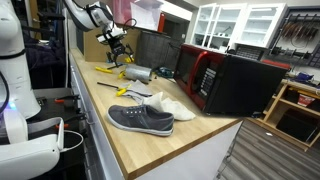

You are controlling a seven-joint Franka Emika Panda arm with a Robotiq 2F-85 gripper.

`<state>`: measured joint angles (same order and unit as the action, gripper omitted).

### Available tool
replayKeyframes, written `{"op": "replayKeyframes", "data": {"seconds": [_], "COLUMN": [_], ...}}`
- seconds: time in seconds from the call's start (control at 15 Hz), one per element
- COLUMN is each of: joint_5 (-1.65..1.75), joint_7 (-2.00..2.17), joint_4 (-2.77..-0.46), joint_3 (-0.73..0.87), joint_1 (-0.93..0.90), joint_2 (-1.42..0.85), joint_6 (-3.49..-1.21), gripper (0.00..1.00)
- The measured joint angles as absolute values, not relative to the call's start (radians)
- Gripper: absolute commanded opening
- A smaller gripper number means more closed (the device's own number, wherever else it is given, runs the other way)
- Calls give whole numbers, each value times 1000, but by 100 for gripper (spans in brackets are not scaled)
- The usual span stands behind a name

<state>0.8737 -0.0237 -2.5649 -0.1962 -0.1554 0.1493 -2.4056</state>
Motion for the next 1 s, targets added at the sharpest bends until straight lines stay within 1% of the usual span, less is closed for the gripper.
{"op": "replayKeyframes", "data": {"seconds": [0.4, 0.87, 0.93, 1.0], "joint_5": [1157, 1496, 1541, 1585], "joint_7": [256, 597, 641, 685], "joint_4": [-2575, -2565, -2564, -2561], "joint_3": [-204, -202, -199, -195], "joint_1": [-154, -155, -155, -154], "joint_2": [105, 79, 69, 56], "joint_6": [-2501, -2514, -2514, -2513], "gripper": [100, 100, 93, 74]}}
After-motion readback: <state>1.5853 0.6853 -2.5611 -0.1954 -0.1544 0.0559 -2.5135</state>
